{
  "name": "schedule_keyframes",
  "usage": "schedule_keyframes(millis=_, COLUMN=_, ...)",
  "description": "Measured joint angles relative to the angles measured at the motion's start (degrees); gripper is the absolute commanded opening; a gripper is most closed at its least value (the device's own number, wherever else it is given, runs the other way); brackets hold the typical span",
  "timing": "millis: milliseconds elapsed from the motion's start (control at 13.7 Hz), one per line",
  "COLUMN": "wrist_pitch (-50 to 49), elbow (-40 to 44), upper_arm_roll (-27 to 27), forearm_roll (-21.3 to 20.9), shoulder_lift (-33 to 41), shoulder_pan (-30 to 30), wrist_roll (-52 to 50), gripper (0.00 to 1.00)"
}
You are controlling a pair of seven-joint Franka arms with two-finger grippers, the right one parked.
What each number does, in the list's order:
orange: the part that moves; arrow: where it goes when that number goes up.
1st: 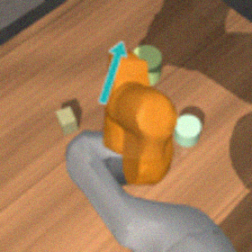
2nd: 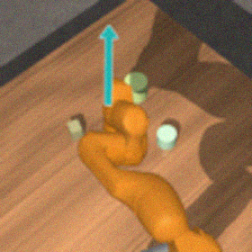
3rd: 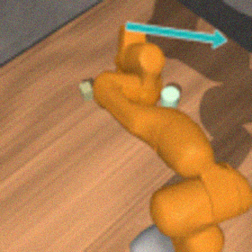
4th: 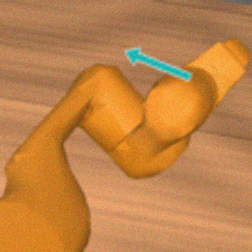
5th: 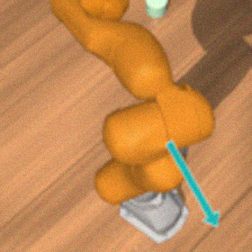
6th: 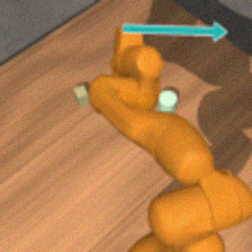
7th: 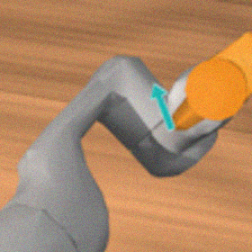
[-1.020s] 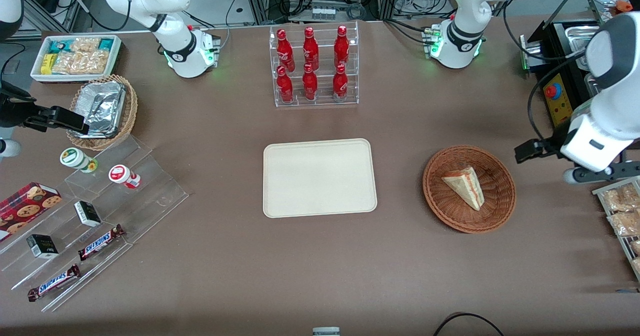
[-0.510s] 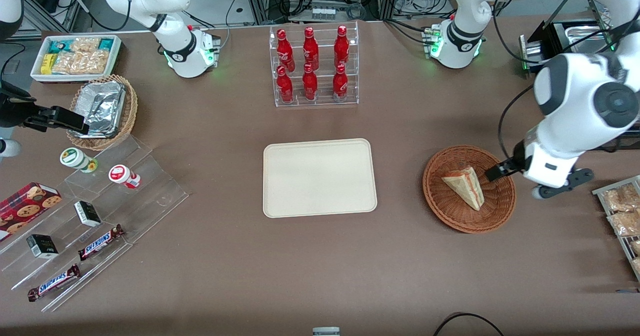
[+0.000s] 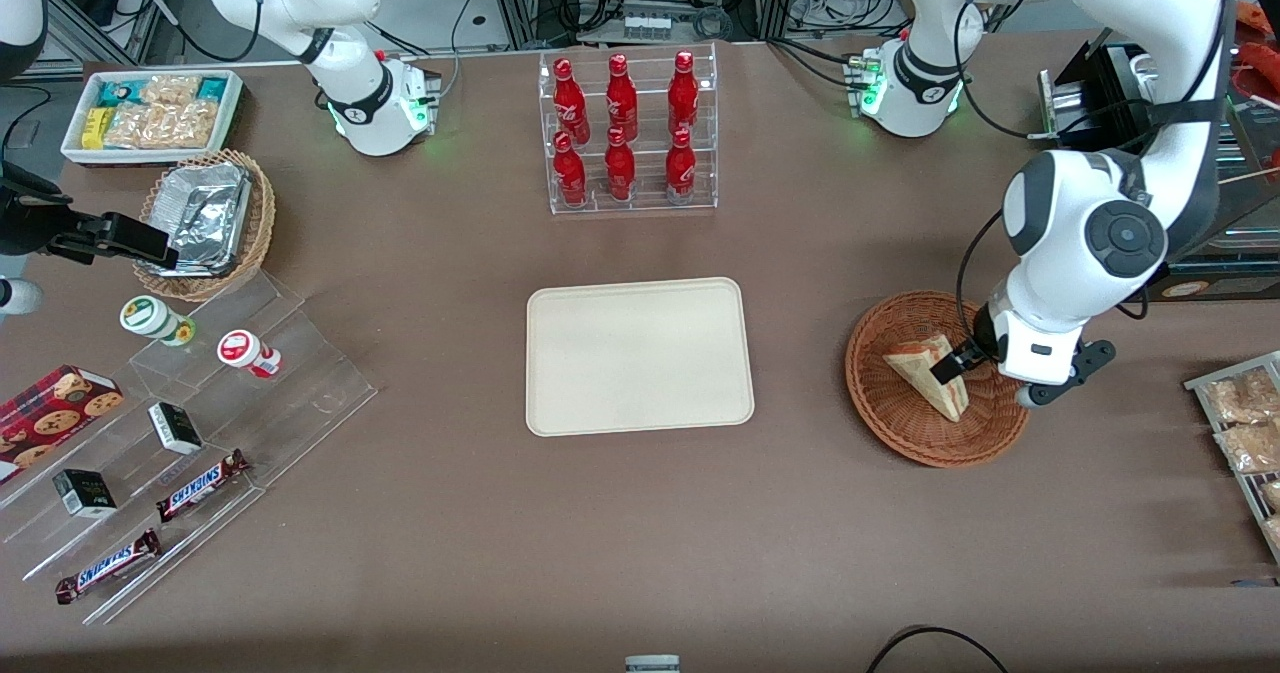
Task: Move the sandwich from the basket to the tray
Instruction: 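Lower the open left gripper around the wrapped sandwich in the basket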
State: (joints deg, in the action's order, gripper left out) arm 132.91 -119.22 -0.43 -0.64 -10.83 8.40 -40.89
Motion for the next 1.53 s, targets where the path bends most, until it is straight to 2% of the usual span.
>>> schedule_keyframes(millis=437, wrist_pitch=8.0, elbow=-6.3, upper_arm_roll=0.0, forearm_roll=0.0, shoulder_lift=-0.1, shoulder_pan=0.0, wrist_roll=-0.9, gripper=1.00)
schedule_keyframes(millis=947, wrist_pitch=13.2, elbow=-7.4, upper_arm_roll=0.0, forearm_roll=0.0, shoulder_lift=-4.1, shoulder_pan=0.0, wrist_roll=-0.9, gripper=1.00)
schedule_keyframes(millis=1093, wrist_pitch=13.6, elbow=-7.4, upper_arm_roll=0.0, forearm_roll=0.0, shoulder_lift=-4.9, shoulder_pan=0.0, wrist_roll=-0.9, gripper=0.97)
schedule_keyframes(millis=1166, wrist_pitch=13.6, elbow=-7.4, upper_arm_roll=0.0, forearm_roll=0.0, shoulder_lift=-5.1, shoulder_pan=0.0, wrist_roll=-0.9, gripper=0.86)
schedule_keyframes(millis=1457, wrist_pitch=13.6, elbow=-8.3, upper_arm_roll=0.0, forearm_roll=0.0, shoulder_lift=-5.4, shoulder_pan=0.0, wrist_roll=-0.9, gripper=0.02)
schedule_keyframes(millis=1530, wrist_pitch=13.6, elbow=-8.4, upper_arm_roll=0.0, forearm_roll=0.0, shoulder_lift=-5.4, shoulder_pan=0.0, wrist_roll=-0.9, gripper=0.00)
